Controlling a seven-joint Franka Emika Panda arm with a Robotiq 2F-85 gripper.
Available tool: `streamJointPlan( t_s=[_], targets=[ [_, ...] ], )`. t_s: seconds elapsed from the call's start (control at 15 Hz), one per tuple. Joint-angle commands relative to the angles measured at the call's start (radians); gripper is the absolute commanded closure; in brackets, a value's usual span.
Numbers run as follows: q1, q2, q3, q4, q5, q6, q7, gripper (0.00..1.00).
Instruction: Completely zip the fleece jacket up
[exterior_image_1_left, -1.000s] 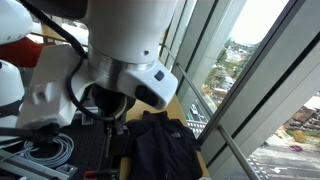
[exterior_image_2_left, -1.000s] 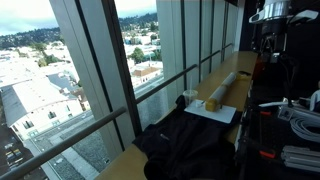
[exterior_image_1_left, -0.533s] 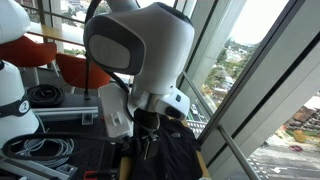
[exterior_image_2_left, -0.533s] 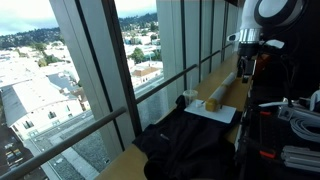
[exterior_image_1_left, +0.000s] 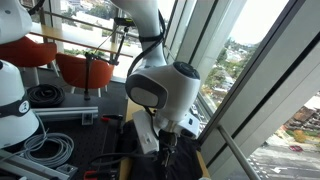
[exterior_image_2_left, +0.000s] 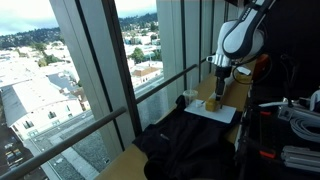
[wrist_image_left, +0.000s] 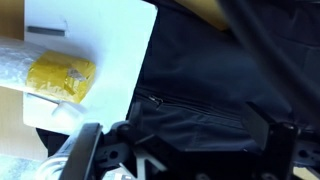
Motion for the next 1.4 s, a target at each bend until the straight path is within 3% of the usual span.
streamJointPlan(
  t_s=[0.0, 0.4, 0.47, 0.87, 1.0, 1.33],
  targets=[
    [-0.094, 0.183, 0.117, 0.128, 0.007, 0.105, 0.069, 0.00],
    [-0.132, 0.381, 0.145, 0.270, -0.107, 0.190, 0.276, 0.00],
    [-0.136, 0.335, 0.143, 0.221, -0.142, 0.164, 0.274, 0.00],
    [-0.134, 0.382, 0.140, 0.266, -0.156, 0.176, 0.308, 0.00],
    [-0.144, 0.360, 0.143, 0.204, -0.192, 0.206, 0.297, 0.00],
    [-0.158, 0.370, 0.141, 0.181, -0.256, 0.254, 0.306, 0.00]
  ],
)
